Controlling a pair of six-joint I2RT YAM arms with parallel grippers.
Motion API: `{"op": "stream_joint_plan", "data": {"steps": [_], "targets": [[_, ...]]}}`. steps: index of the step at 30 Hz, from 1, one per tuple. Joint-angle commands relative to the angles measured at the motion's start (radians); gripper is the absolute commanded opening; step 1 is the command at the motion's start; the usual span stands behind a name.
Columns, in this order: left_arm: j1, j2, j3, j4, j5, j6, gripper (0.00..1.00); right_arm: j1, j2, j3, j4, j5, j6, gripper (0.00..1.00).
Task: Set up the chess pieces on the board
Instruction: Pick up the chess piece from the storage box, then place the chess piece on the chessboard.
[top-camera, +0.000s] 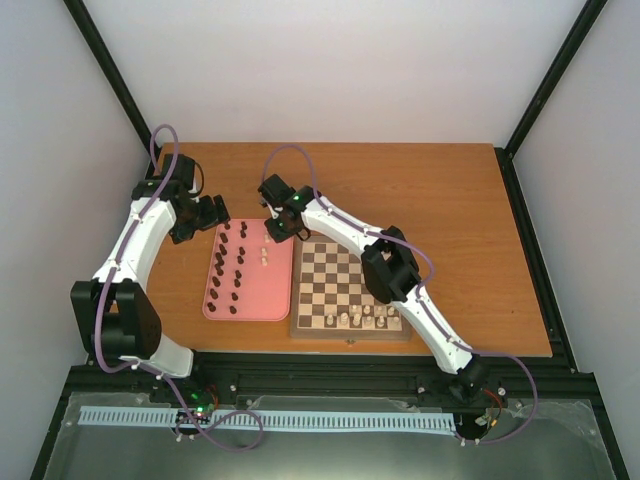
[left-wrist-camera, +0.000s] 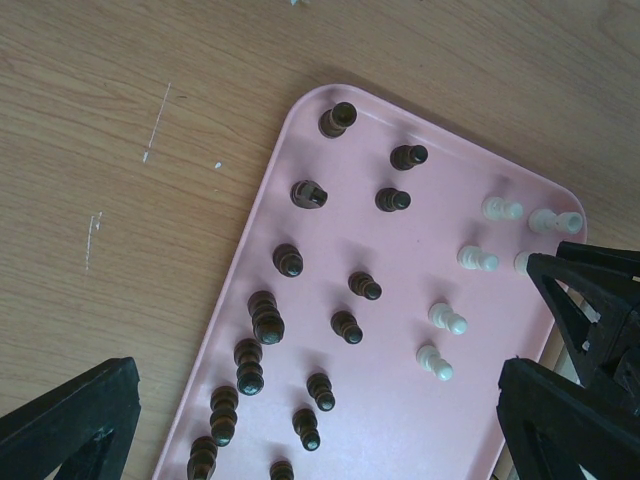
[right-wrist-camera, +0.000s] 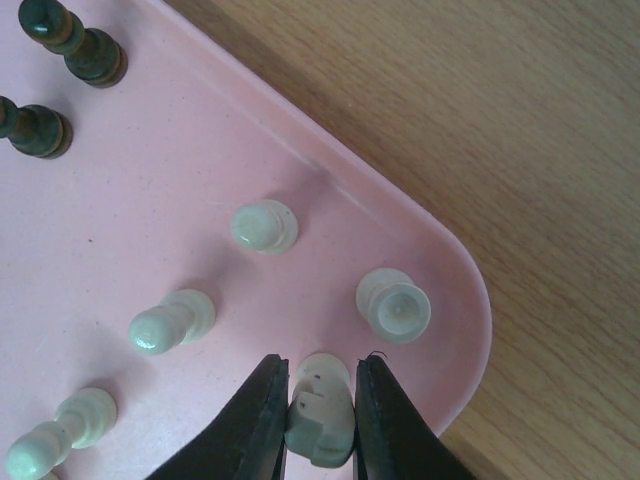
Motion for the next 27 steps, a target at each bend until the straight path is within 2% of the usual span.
{"op": "stream_joint_plan", "data": {"steps": [1,6,15,27], "targets": [[-0.003,0.004,0.015,0.015,0.002,0.002,1.00,-0.005,0.010,0.027,-0.016,-0.002,-0.006,0.12],[-0.002,0.002,0.015,0.015,0.001,0.001,1.00,-0.005,-0.046,0.011,-0.019,-0.015,-0.026,0.10],[-0.002,-0.007,0.021,0.012,-0.011,0.004,1.00,0.035,-0.305,-0.152,-0.010,-0.019,-0.045,0.10],[-0.003,-0.014,0.036,0.005,-0.027,0.005,1.00,0.164,-0.740,-0.811,0.090,0.022,0.065,0.11]]}}
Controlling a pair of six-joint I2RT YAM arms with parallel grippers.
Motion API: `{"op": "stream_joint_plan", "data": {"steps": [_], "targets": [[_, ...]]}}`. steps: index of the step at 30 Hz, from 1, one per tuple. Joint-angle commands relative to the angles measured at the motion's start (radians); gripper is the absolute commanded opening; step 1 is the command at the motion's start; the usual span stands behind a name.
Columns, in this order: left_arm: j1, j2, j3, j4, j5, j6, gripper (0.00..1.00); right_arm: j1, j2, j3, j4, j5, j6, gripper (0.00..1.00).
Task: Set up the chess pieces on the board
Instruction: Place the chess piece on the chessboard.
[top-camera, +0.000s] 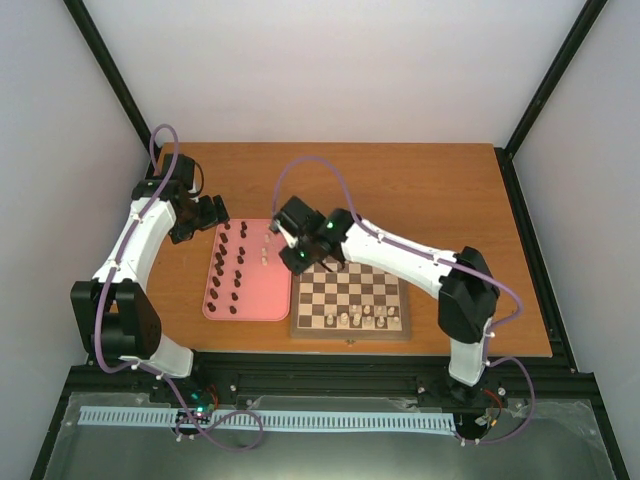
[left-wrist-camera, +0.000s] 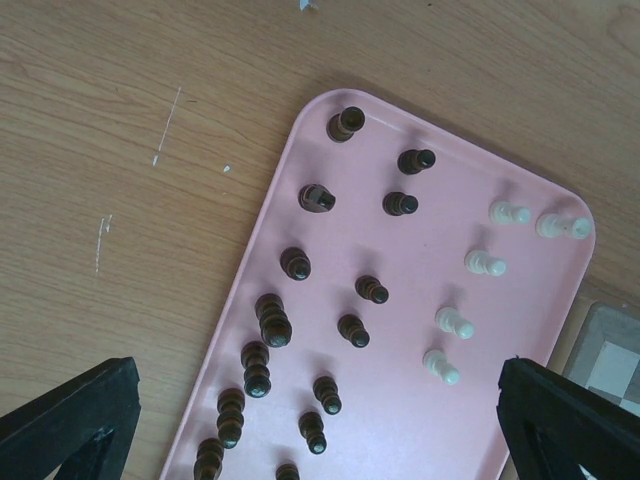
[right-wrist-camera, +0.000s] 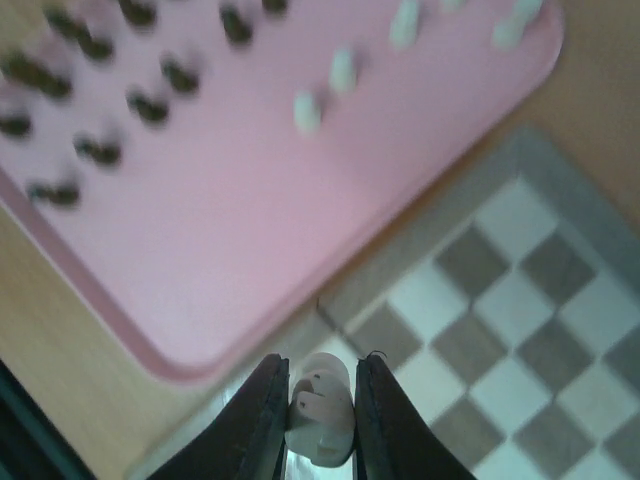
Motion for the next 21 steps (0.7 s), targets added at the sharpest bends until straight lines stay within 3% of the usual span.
{"op": "stream_joint_plan", "data": {"steps": [1,9,21], "targets": [[-0.003,-0.012,0.035,0.006,-0.013,0.005,1.00,0.039,-0.113,-0.219,0.042,0.033,0.064,0.11],[-0.003,-0.020,0.017,0.010,-0.025,0.007,1.00,0.115,-0.234,-0.438,0.095,0.066,0.130,0.11],[-0.002,-0.028,-0.008,0.017,-0.035,0.008,1.00,0.222,-0.248,-0.511,0.101,0.090,0.176,0.11]]}}
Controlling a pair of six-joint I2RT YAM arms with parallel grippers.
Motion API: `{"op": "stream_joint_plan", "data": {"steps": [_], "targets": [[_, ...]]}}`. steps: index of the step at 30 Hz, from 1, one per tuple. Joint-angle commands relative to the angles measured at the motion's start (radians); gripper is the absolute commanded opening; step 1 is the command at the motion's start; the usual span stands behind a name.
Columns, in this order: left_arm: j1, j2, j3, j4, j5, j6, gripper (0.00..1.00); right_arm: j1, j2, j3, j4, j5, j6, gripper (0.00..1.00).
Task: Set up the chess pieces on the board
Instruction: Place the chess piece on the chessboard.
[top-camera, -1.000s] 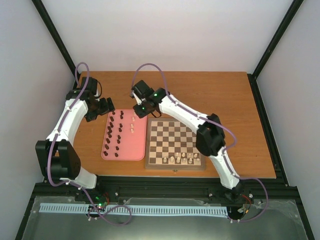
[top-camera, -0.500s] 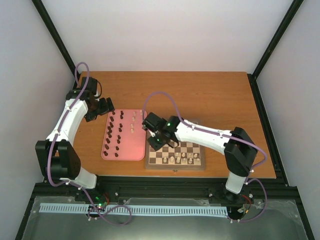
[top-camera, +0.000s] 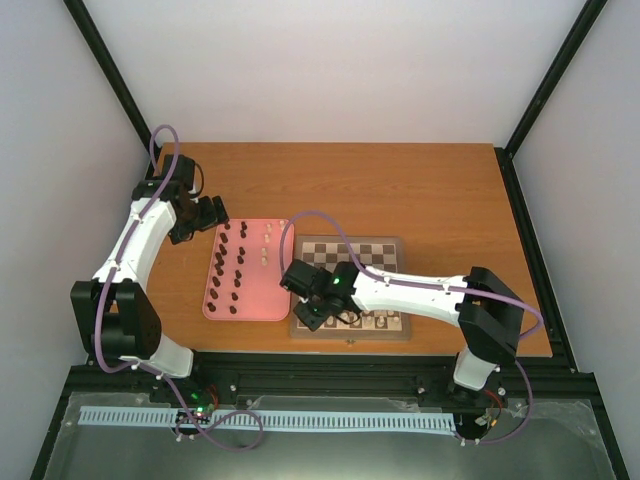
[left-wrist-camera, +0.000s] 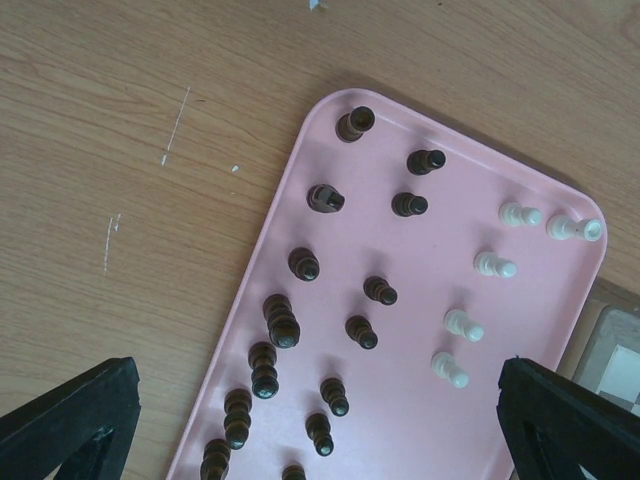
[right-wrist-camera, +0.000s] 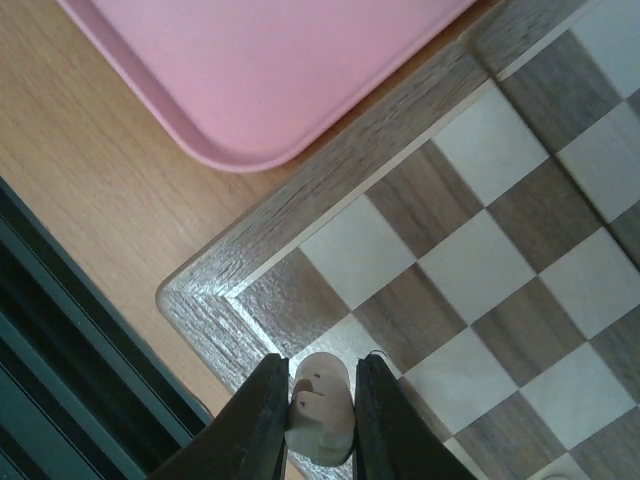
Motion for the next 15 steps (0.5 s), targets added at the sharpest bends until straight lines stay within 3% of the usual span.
{"op": "stream_joint_plan", "data": {"steps": [1,15], "targets": [[-0.003,-0.027,-0.005,0.017,-0.010,0.008,1.00,0.018,-0.032,-0.032,0.017,0.036,0.041,0.11],[-0.003,-0.026,-0.003,0.017,-0.008,0.009,1.00,0.019,-0.024,-0.060,0.043,0.015,0.057,0.12]]}}
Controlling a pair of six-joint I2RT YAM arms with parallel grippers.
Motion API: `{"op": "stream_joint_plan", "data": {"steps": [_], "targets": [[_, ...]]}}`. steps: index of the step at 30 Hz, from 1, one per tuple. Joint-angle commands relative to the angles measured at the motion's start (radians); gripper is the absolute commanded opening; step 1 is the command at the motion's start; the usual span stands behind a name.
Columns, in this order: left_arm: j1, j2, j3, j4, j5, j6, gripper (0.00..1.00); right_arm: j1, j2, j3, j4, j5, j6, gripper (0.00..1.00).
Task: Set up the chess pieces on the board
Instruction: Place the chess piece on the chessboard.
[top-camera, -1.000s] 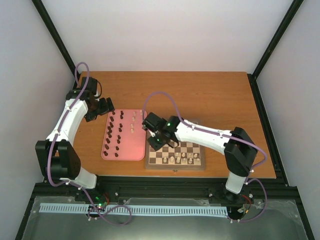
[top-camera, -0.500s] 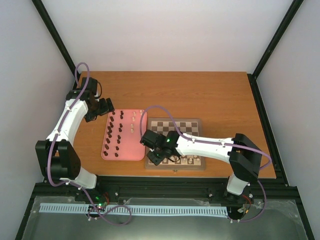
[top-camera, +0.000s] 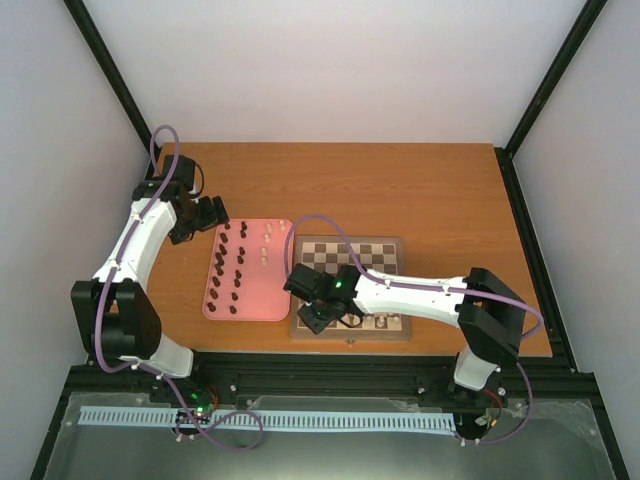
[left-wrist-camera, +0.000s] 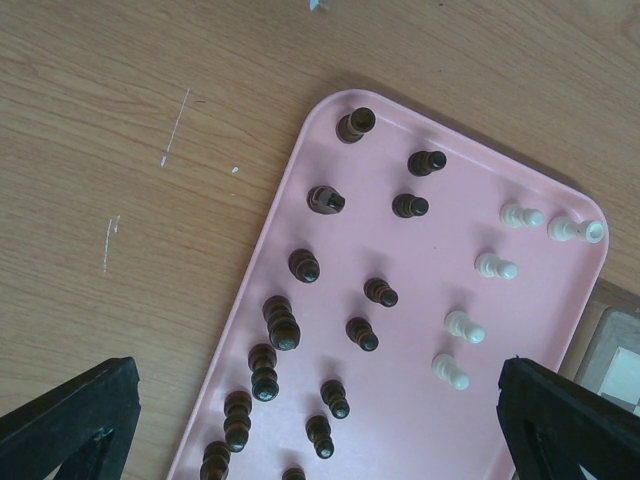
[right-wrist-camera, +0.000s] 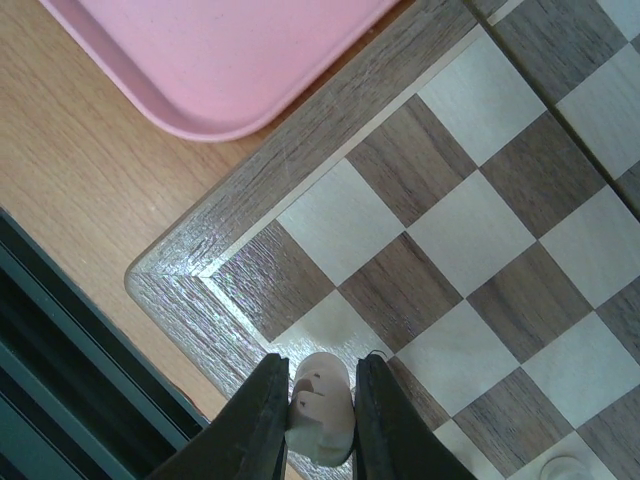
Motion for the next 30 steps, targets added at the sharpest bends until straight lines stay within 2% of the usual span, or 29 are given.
{"op": "stream_joint_plan", "data": {"steps": [1,27,30], "targets": [[-0.003,-0.025,0.003,0.011,-0.006,0.009,1.00,0.006,-0.011,-0.007,0.032,0.002,0.015,0.12],[-0.003,-0.012,0.017,0.005,-0.004,0.011,1.00,0.006,0.043,-0.020,0.049,0.012,0.020,0.15],[-0.003,-0.009,0.018,0.005,-0.004,0.011,1.00,0.005,0.038,-0.025,0.054,0.015,0.018,0.18]]}}
